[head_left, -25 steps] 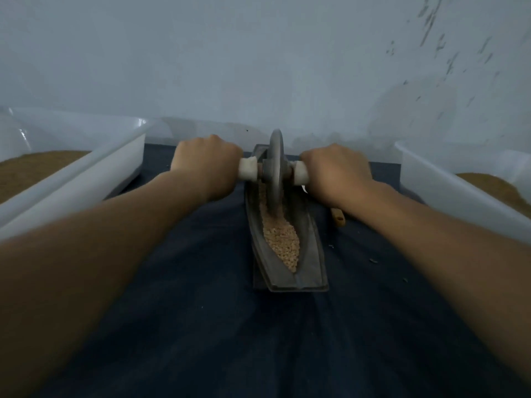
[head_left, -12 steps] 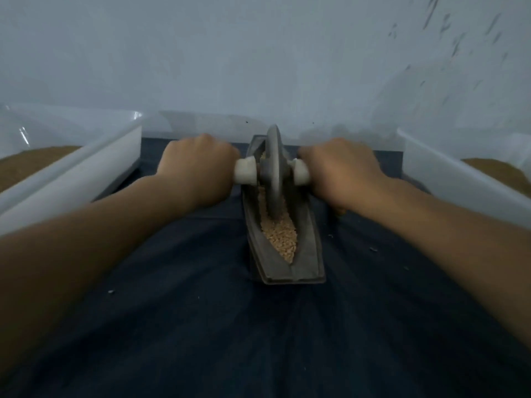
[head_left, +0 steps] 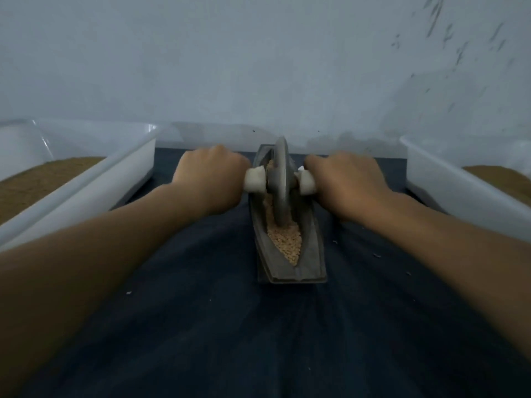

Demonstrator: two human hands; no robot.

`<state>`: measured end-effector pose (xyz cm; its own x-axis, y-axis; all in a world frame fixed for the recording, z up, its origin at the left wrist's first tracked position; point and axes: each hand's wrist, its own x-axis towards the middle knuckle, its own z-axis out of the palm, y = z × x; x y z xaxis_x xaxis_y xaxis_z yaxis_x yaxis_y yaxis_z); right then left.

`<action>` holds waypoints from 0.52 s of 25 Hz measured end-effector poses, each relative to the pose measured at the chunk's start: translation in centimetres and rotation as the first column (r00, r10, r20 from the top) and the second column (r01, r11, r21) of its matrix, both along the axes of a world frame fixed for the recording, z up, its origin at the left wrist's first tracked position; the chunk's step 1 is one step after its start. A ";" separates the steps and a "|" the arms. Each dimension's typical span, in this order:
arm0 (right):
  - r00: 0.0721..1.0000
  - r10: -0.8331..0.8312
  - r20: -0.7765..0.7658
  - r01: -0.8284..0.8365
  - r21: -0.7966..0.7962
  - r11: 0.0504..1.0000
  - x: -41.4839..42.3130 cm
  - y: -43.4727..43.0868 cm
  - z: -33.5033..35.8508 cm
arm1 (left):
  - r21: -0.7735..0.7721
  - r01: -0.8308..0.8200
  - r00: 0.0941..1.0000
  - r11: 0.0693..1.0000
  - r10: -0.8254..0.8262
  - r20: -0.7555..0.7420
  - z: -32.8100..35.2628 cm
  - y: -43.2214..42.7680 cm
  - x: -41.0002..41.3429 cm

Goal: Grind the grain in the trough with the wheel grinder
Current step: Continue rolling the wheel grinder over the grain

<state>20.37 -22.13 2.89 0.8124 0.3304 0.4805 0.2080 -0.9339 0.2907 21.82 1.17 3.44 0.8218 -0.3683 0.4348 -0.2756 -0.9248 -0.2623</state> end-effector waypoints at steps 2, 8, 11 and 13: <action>0.985 0.086 0.152 -0.080 -0.044 0.996 -2.1 -1.2 -1.1 | -0.006 0.102 0.989 0.995 -0.101 0.112 -1.7 1.6 -1.5; 0.990 -0.126 -0.065 0.131 0.070 0.989 2.8 1.8 1.1 | -0.107 -0.104 0.995 0.989 0.103 -0.008 -0.1 -1.4 2.1; 0.995 -0.068 -0.067 0.069 0.008 0.998 1.7 1.2 1.1 | -0.069 -0.066 0.998 0.995 0.064 -0.029 -0.3 -0.5 1.2; 0.996 0.043 0.084 -0.041 -0.021 0.999 -1.3 -0.5 -0.9 | -0.015 0.075 0.986 0.997 -0.072 0.148 -1.7 1.1 -1.1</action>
<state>19.05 -22.67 2.03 0.7544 0.3729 0.5402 0.2205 -0.9191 0.3265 20.67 2.30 1.73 0.7194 -0.4151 0.5569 -0.3029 -0.9090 -0.2862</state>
